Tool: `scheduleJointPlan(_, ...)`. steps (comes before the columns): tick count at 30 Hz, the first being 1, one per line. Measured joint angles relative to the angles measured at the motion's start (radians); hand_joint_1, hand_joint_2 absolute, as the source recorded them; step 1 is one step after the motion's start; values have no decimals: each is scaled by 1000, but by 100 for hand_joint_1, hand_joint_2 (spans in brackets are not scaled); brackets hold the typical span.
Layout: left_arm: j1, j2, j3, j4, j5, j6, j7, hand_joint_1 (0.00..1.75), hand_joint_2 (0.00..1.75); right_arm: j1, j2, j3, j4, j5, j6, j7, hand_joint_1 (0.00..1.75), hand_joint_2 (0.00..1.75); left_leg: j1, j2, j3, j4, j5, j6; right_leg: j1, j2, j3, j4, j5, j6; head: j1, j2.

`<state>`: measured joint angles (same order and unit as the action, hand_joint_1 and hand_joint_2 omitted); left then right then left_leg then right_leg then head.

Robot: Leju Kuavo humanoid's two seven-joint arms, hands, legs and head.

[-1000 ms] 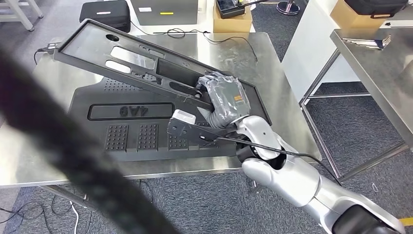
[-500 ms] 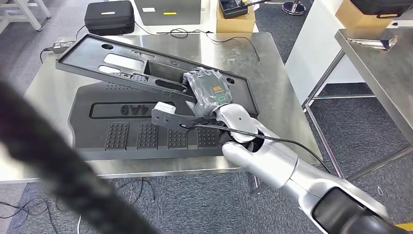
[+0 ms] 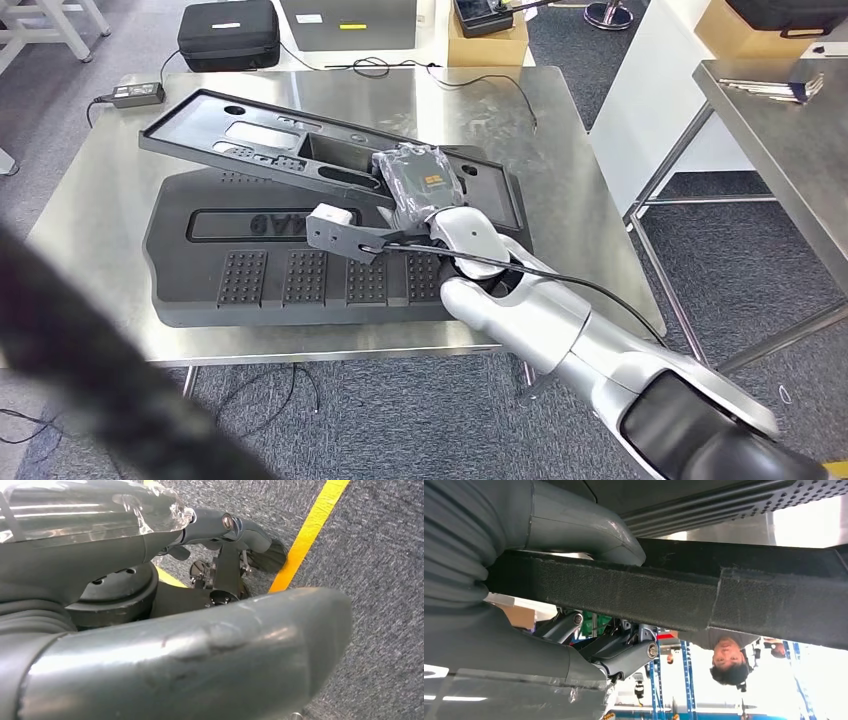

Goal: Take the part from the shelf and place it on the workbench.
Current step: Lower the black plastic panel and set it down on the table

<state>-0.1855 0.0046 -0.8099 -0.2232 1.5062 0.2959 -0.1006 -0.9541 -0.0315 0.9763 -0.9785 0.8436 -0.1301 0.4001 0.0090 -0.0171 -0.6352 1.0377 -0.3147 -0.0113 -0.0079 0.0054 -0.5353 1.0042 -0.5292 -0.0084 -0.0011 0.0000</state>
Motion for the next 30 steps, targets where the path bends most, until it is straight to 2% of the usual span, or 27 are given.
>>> scheduleJointPlan(13, -13, 0, -18, 0, 1, -13, 7, 0, 0, -86, 126, 30, 287, 20, 41, -45, 175, 175, 0, 0, 0, 0, 1, -1, 0, 0, 0, 0, 0, 0, 5, 0)
scheduleJointPlan(22, -16, 0, -30, 0, -1, -13, 7, 0, 0, -91, 217, 79, 426, 20, 48, -78, 175, 175, 0, 0, 0, -1, 1, -1, 0, 0, -1, 0, 0, 0, 6, 0)
scheduleJointPlan(28, -18, 0, -43, 0, -4, -16, 8, 0, 0, -82, 256, 105, 483, 10, 43, -105, 175, 175, 0, 0, 0, -1, 1, -1, 0, 0, -1, 0, 0, 0, 7, 0)
scheduleJointPlan(30, -18, 0, -47, 0, -7, -26, 9, 0, 87, -75, 267, 112, 498, 5, 40, -115, 87, 87, 0, 0, 0, -1, 1, -1, 0, 0, -1, 0, 0, 0, 7, 0)
